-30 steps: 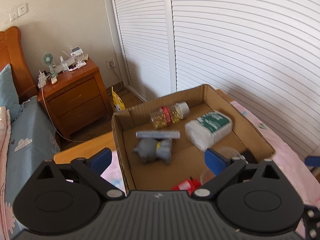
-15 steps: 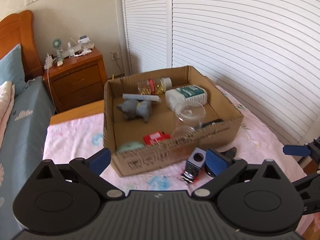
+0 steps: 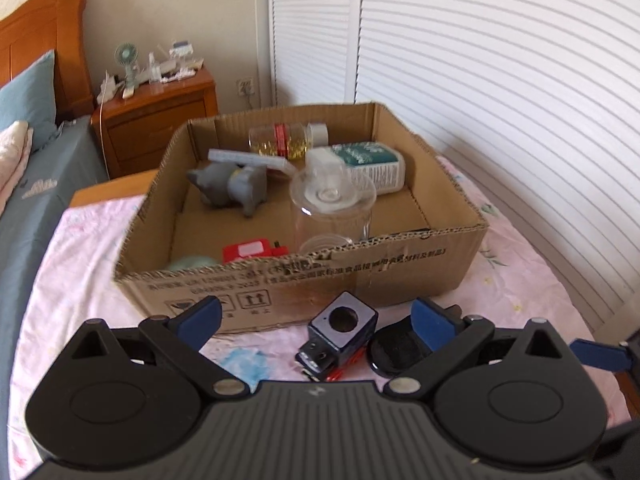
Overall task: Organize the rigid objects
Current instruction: 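Withdraw both tools from the box toward the toy train and black case, then grasp the black toy train with red wheels with the left tool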
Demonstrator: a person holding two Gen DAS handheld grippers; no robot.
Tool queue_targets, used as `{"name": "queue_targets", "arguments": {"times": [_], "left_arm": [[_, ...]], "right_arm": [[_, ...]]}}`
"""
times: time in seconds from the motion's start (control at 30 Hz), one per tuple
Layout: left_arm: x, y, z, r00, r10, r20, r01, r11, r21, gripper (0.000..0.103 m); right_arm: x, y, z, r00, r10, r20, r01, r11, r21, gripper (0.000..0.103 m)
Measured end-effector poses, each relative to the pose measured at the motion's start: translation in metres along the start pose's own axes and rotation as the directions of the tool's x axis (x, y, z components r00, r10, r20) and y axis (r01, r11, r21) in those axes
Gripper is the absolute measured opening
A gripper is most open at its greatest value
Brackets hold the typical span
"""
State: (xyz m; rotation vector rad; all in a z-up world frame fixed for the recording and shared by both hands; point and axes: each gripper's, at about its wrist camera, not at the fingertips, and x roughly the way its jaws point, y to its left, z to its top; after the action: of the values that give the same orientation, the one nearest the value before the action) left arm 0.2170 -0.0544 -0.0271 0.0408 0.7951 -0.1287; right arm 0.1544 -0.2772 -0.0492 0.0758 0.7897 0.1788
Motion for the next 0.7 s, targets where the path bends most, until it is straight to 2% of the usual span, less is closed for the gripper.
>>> {"name": "queue_targets", "arguments": {"times": [0.27,0.47,0.57,0.7], "left_arm": [[0.022,0.005,-0.008,0.999,0.032,-0.035,-0.034,0.998,-0.047,0.101],[0.018,0.024,-0.015,0.998,0.051,-0.042,-0.054,0.996,-0.074,0.101],[0.015,0.035,-0.021,0.995,0.084,-0.046,-0.087,0.994,-0.064,0.101],[0.013,0.059,-0.029,0.989,0.131,-0.062,-0.137,0.985,-0.103,0.101]], "right_arm": [[0.006,-0.006,0.000,1.000,0.008,-0.012,-0.008,1.000,0.017,0.103],[0.012,0.001,-0.001,0.999,-0.001,-0.033,0.001,1.000,-0.016,0.103],[0.014,0.006,-0.001,0.999,-0.001,-0.045,-0.001,0.999,-0.034,0.103],[0.020,0.014,-0.002,0.998,-0.016,-0.062,0.011,0.997,-0.078,0.103]]}}
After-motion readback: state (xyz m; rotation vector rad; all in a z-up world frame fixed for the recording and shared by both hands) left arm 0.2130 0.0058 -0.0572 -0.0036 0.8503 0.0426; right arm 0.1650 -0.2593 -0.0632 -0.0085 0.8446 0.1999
